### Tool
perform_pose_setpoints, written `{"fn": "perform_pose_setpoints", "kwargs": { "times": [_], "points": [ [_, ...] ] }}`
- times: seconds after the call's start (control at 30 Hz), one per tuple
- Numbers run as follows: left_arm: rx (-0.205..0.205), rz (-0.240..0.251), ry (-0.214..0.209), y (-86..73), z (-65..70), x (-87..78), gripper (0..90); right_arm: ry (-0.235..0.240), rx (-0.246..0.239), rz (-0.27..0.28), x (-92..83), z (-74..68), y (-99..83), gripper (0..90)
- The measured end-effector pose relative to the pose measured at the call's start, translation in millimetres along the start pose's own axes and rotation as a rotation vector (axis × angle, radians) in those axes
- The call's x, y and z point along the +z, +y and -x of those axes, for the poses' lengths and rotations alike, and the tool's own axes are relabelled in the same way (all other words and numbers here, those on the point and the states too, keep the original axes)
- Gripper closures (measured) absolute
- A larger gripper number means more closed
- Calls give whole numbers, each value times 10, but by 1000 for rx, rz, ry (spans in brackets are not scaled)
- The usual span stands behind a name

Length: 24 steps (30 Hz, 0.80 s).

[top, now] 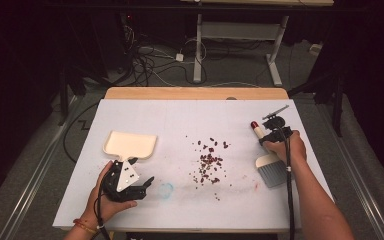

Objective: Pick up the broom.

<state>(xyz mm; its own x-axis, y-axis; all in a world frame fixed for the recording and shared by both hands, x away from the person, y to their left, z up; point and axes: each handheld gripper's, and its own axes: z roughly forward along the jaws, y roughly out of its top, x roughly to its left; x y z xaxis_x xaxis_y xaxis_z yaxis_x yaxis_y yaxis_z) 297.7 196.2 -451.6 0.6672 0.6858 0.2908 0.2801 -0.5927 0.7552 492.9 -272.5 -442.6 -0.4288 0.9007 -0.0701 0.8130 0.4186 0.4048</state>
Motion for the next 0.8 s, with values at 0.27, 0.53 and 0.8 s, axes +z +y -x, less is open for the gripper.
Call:
{"fn": "perform_pose_setpoints", "kwargs": {
  "times": [0.27, 0.53, 0.8],
  "points": [
    [-17, 4, 2, -14, -7, -24, 212, 81, 57, 92, -12, 96, -127, 706],
    [-74, 15, 7, -39, -61, -77, 212, 90, 68, 300, -272, 68, -355, 707],
    [-82, 49, 3, 59, -76, -133, 212, 102, 33, 583, -731, -37, -681, 708]
  ]
}}
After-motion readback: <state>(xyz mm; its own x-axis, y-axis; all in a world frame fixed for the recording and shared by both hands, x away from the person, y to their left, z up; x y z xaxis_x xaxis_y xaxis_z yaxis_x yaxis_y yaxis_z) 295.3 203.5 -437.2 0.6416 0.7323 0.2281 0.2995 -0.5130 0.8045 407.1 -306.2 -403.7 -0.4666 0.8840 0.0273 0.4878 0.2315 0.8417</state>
